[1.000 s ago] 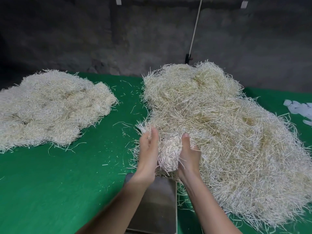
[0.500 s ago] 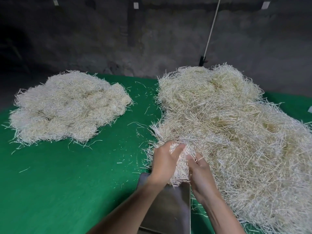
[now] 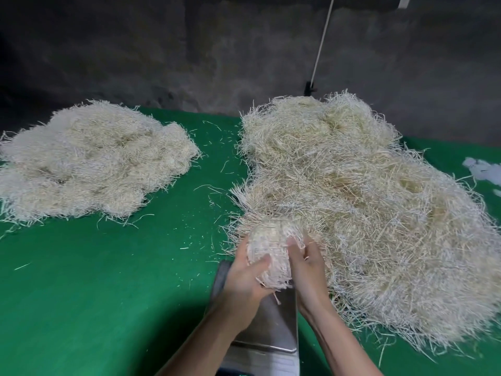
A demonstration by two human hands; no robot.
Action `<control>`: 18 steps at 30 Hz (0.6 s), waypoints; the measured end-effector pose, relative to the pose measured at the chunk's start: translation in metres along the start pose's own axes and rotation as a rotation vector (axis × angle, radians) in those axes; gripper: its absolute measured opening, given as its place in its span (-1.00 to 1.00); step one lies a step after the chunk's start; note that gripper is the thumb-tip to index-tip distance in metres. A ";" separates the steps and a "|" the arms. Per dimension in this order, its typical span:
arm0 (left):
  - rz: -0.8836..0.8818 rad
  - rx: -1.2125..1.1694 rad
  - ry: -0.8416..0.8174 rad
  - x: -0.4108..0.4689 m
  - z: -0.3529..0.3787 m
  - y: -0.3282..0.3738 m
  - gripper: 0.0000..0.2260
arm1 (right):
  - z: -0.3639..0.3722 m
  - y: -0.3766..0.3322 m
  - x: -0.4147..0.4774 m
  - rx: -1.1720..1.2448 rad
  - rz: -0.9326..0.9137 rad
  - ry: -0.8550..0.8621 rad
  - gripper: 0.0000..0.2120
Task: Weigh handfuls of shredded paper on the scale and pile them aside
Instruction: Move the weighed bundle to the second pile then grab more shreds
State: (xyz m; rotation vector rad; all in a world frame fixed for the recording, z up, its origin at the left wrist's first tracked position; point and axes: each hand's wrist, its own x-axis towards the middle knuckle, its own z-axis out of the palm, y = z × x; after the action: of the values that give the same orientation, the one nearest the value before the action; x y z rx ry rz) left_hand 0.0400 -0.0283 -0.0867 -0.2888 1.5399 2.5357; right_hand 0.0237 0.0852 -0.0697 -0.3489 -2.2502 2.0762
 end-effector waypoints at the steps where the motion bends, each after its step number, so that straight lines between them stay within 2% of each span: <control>1: 0.069 0.083 0.000 -0.004 0.000 0.000 -0.48 | 0.002 0.003 -0.002 -0.020 0.011 0.000 -0.55; 4: 0.241 0.459 0.007 -0.010 -0.007 0.009 -0.49 | 0.004 0.009 -0.004 0.071 0.061 -0.054 -0.51; 6: 0.250 0.502 0.036 -0.013 -0.014 0.017 -0.47 | 0.008 0.011 -0.007 0.162 0.094 -0.086 -0.49; 8: 0.197 0.407 0.106 -0.014 -0.020 0.016 -0.42 | 0.020 0.012 -0.011 0.192 0.082 -0.040 -0.45; 9: 0.144 0.308 0.133 -0.014 -0.020 0.017 -0.49 | 0.028 0.010 -0.013 0.163 0.049 -0.007 -0.50; 11: 0.027 0.042 0.151 -0.013 -0.023 0.018 -0.74 | 0.048 0.008 -0.016 0.023 -0.010 0.039 -0.49; 12: 0.004 -0.086 0.159 -0.013 -0.027 0.019 -0.75 | 0.057 0.007 -0.016 -0.036 -0.026 0.037 -0.52; 15: 0.108 -0.267 0.073 -0.004 -0.053 0.033 -0.67 | 0.086 0.002 -0.009 -0.042 -0.057 -0.078 -0.72; 16: 0.126 -0.273 0.069 0.002 -0.066 0.041 -0.66 | 0.097 -0.001 -0.008 -0.013 -0.062 -0.136 -0.72; 18: 0.129 -0.299 0.142 0.017 -0.095 0.058 -0.70 | 0.121 -0.002 -0.003 0.026 -0.060 -0.262 -0.53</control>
State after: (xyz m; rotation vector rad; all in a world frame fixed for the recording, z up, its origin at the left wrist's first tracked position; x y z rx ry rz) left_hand 0.0179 -0.1386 -0.0836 -0.4286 1.2543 2.9054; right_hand 0.0029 -0.0334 -0.0782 -0.0071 -2.3339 2.2320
